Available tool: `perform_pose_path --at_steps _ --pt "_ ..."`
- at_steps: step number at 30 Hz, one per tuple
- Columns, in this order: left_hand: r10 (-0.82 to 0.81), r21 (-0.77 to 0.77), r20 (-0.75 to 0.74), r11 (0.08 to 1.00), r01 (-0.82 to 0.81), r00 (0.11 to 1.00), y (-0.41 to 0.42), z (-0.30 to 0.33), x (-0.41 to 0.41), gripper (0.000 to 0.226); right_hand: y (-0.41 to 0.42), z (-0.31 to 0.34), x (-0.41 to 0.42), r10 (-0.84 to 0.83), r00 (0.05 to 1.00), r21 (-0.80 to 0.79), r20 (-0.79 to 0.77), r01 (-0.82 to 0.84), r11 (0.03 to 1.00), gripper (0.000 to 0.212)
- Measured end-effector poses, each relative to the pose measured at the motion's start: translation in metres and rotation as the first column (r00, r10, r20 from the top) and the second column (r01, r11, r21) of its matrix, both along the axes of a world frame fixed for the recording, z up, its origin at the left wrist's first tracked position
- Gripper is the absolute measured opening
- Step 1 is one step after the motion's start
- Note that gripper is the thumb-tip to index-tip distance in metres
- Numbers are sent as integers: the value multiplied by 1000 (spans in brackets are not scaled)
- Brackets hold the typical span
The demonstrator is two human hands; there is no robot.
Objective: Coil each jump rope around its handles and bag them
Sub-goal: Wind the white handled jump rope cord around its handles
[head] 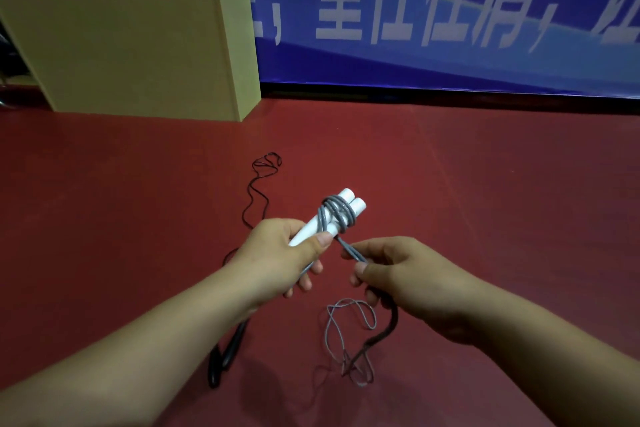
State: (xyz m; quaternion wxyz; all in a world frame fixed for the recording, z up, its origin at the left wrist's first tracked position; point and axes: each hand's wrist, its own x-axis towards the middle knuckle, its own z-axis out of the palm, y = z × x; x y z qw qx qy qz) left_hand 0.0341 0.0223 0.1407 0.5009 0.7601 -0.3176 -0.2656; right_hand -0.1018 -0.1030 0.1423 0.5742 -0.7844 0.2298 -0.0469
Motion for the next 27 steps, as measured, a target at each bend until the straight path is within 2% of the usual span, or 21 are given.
perform_pose_path --at_steps 5,8,13,16,18,22,25,27 --pt "44 11 40 999 -44 998 -3 -5 3 12 0 2 1 -22 999 36 -30 23 999 15" --pt "74 38 104 996 -79 992 -4 -8 7 12 -1 3 3 -26 998 46 -48 29 999 26" --pt "79 127 299 984 -122 951 -2 -12 16 12 0 5 -1 -10 997 -140 -74 0 990 25" --pt "7 193 370 978 -84 929 -2 -13 14 14 -1 9 -1 -6 999 -232 -48 -6 973 24" --pt "-72 250 418 967 -38 906 -2 -13 12 15 -3 11 -1 4 1000 -355 -12 -8 935 20" --pt "-293 379 409 916 132 864 -3 -10 5 16 -11 9 -5 -12 999 -634 45 38 772 17" --pt "-409 416 365 875 246 836 -3 -7 0 16 -18 10 -7 -62 992 -704 114 124 700 8" --pt "-448 395 307 863 316 840 -1 -3 -2 15 -24 11 -9 -118 982 -684 151 189 704 6"
